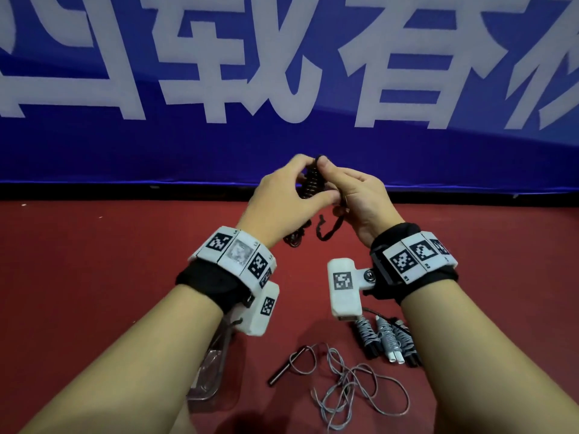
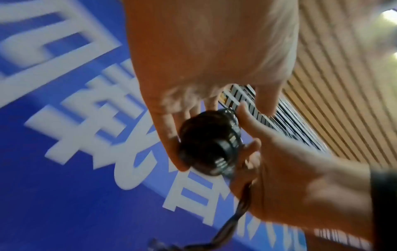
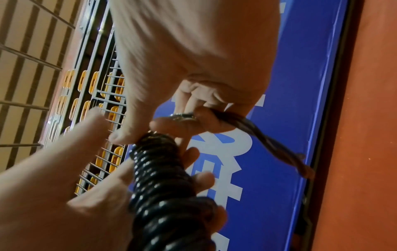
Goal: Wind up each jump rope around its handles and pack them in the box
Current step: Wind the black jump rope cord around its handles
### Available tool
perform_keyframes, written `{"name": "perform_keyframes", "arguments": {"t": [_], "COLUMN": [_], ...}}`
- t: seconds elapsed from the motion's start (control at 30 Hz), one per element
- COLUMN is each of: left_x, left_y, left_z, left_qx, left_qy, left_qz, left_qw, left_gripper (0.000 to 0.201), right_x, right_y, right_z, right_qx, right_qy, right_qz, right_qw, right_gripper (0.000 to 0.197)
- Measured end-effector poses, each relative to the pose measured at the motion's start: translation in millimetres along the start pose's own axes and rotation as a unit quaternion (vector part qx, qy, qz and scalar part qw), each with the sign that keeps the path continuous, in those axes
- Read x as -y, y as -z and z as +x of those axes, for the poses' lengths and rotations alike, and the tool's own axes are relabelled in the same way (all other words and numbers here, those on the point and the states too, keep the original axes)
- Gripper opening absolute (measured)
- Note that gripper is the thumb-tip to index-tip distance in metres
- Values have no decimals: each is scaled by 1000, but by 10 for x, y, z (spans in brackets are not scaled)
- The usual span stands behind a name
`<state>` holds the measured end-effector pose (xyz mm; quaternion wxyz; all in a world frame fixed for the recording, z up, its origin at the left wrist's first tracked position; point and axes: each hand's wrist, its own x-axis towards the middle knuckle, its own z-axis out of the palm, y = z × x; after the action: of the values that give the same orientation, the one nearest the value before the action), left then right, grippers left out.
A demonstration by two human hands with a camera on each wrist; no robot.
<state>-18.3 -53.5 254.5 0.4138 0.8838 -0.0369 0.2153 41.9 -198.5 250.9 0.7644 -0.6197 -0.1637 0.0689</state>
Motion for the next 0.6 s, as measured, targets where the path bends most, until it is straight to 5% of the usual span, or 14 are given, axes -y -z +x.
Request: {"name": "perform_keyframes", "arguments": {"t": [0.17, 0.37, 0.47, 0.6], "left_x": [84, -8, 3, -37], "left_y": [-8, 85, 131, 141], "left_z": [79, 115, 131, 86], "left_qx": [-33, -39, -30, -4], "left_qy": [10, 64, 84, 117], "left_qz": [-79, -263, -286, -310], "left_qw": [996, 962, 954, 944], "left_gripper": [60, 19, 20, 29], "right_x": [-7, 88, 93, 127], "right_y": [-28, 98, 130, 179], "right_z": [-3, 46, 74, 86], "right_qx": [0, 101, 128, 103], "right_qy": [7, 29, 30, 73], "right_qz": [-43, -13, -2, -102], "right_qw": [999, 994, 991, 987], "right_gripper": [39, 30, 40, 29]}}
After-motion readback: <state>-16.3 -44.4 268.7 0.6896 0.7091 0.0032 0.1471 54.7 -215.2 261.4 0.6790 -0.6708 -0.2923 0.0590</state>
